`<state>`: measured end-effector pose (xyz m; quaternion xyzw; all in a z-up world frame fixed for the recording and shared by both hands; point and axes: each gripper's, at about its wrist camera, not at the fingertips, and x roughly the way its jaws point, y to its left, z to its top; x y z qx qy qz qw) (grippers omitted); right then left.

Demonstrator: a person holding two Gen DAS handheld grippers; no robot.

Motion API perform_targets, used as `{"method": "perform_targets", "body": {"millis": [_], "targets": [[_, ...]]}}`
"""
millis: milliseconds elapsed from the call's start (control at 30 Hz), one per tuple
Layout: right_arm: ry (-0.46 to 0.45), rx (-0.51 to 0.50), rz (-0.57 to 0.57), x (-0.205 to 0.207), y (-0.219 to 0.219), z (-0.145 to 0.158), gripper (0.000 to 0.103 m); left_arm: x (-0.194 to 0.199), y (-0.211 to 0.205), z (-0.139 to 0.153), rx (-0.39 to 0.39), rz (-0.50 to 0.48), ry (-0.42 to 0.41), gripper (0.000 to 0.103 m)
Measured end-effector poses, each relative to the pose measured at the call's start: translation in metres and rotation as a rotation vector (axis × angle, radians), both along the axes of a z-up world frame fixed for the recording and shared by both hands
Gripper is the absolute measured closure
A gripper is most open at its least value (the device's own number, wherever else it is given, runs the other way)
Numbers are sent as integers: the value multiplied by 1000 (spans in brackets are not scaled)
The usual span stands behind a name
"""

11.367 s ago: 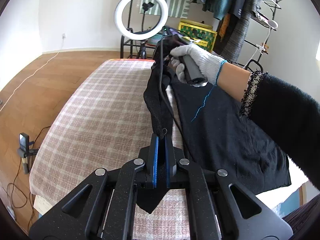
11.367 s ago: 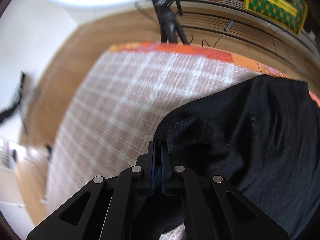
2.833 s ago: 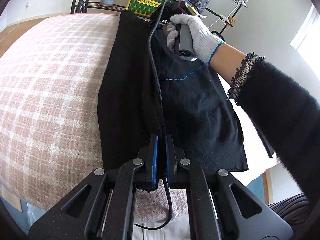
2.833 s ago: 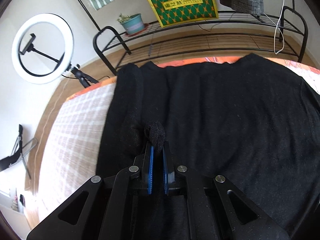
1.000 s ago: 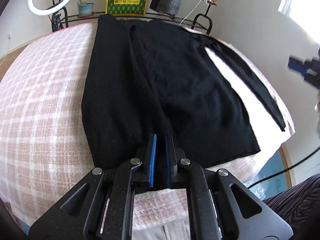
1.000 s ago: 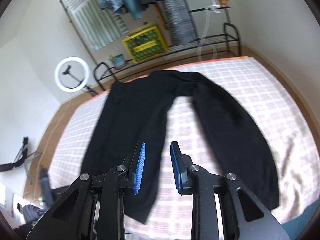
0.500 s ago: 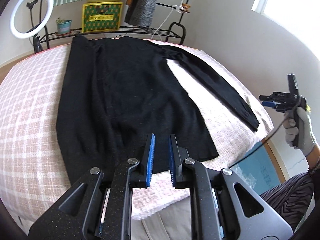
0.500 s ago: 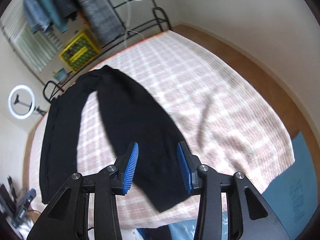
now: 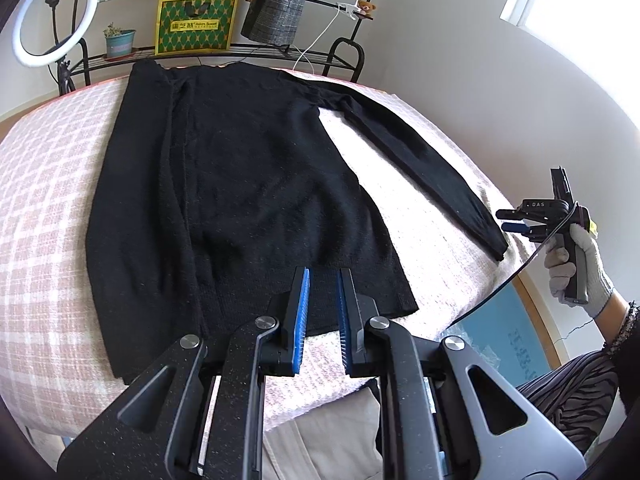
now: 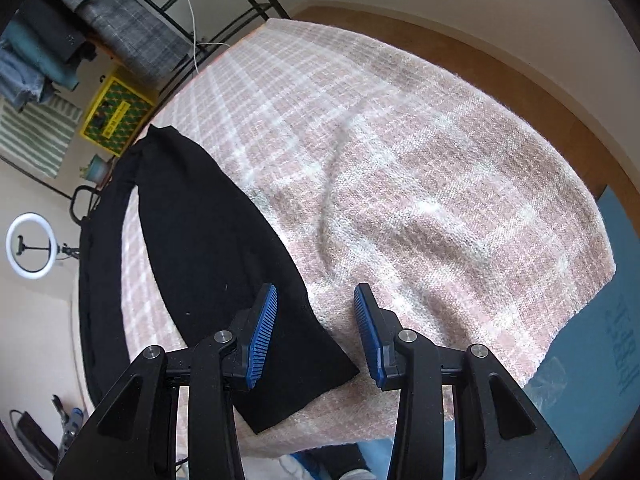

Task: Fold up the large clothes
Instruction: 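Grasp a sweater sleeve with the right tool and fold it across the body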

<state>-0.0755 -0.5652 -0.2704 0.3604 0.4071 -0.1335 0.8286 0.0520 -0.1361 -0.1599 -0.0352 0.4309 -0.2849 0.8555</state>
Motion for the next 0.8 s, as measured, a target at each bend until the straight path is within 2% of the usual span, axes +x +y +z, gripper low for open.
{"method": "perform_targets", "body": {"millis": [167,267,333,400,533,800], "targets": [[38,-50,63,13,15,-4,69,-1,-7,-5,-3,-9,11,91],[69,-93,66,18,22,-6,79,1,-10,-6,-3,-10,13,91],[59,-78,55,18,22,-4,95,1,-10,-6,-5,-7,13,91],[40,-61,54,17,23,-1,98,0,-8,-6,-12,-5,14,91],[-9,-74,79,17,35,17,99,0,-7,-4,-20,0,8,91],[-172,-59,171,18,82,69,99,2,-2,-3,-30,6,6,91]]}}
